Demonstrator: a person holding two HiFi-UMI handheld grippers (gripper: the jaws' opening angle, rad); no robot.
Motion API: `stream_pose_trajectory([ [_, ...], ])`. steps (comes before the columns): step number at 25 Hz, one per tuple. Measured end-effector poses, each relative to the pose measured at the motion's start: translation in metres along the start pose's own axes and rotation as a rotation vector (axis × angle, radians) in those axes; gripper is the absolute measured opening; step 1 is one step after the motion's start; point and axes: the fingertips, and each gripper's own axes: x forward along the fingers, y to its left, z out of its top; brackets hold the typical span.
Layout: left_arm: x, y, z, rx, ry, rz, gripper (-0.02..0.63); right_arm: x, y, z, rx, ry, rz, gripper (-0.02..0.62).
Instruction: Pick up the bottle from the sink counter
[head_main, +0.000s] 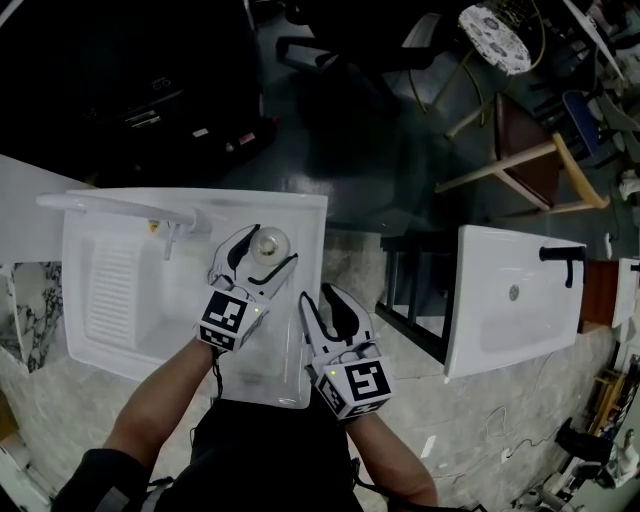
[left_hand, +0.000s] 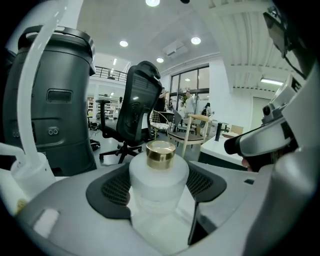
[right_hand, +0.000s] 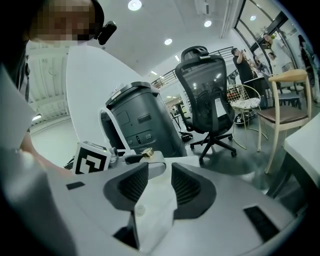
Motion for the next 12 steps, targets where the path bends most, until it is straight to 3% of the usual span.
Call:
stream_pose_trajectory([
  [12, -0.055, -0.025, 0.015, -0.051, 0.006, -0.023, 0.336, -0.028, 0.014, 0.005, 0.0, -0.017, -0.005, 0.144],
])
